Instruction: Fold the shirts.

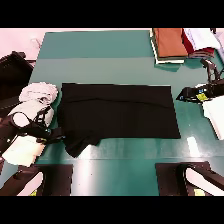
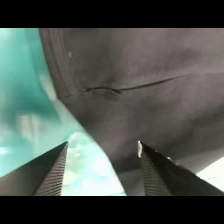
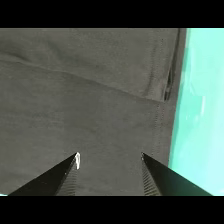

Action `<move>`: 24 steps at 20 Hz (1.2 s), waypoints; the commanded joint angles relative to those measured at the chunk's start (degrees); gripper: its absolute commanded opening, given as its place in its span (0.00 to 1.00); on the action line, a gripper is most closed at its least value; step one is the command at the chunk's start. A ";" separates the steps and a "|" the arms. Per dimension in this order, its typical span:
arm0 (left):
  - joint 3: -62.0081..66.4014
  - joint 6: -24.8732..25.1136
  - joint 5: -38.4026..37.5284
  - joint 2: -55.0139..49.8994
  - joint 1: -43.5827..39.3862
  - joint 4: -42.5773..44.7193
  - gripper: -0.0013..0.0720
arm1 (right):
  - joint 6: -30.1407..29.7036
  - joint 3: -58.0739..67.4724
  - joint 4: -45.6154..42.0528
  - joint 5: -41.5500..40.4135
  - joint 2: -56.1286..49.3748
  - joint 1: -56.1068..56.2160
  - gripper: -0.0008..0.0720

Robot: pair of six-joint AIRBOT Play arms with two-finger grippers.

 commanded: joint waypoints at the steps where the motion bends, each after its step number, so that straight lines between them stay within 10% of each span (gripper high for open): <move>1: -4.98 0.94 5.95 0.66 -0.02 -7.98 0.73 | -0.17 -0.33 1.29 -0.02 0.44 0.00 0.63; 3: -5.88 3.06 8.04 0.66 -0.02 -11.80 0.65 | -0.17 -0.33 1.31 -0.02 0.44 0.00 0.63; 6: -4.07 4.33 8.15 0.68 -0.02 -12.17 0.05 | -0.76 -0.37 1.09 2.19 0.44 -1.14 0.63; 13: 5.55 6.23 3.43 0.68 -0.02 -8.11 0.04 | -2.64 -16.28 -6.82 7.34 4.00 -19.91 0.64; 18: 6.60 6.21 3.85 0.68 -0.02 -8.02 0.04 | -6.88 -28.44 5.44 6.43 -1.22 -29.03 0.73; 21: 6.60 6.19 3.89 0.66 -0.02 -8.02 0.04 | -7.15 -30.91 9.22 2.40 -3.82 -24.44 0.69; 24: 6.60 6.21 3.69 0.68 -0.02 -7.96 0.04 | -7.10 -30.82 10.23 -2.67 -4.42 -17.77 0.43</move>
